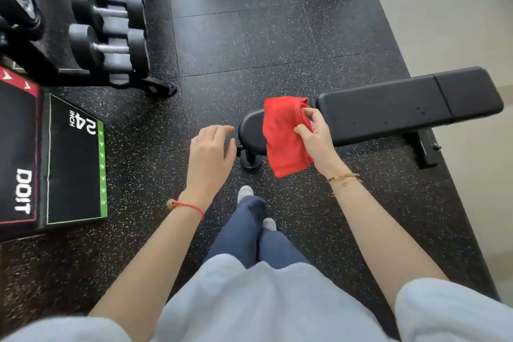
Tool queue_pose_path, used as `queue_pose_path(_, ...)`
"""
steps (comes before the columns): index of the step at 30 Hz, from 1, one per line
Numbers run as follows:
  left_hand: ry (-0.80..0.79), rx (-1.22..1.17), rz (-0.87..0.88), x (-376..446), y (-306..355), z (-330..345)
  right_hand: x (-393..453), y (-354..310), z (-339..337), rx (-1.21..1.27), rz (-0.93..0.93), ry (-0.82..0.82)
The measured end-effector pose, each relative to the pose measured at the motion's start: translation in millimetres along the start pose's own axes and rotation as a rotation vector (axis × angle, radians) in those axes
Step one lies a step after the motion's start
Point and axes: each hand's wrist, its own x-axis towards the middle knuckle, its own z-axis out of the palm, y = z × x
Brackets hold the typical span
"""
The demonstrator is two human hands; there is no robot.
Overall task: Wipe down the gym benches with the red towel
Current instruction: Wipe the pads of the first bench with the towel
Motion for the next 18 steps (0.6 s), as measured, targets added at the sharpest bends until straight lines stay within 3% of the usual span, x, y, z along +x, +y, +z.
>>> queue_pose_path(10, -0.138, 0.088, 0.034, 65.4, -36.6, 101.7, 97.5, 69.8, -0.8, -0.156, -0.031, -0.034)
queue_pose_path(18, -0.075, 0.098, 0.054, 98.4, -72.6, 220.1, 173.3, 176.4, 1.9, -0.188, -0.128, -0.093)
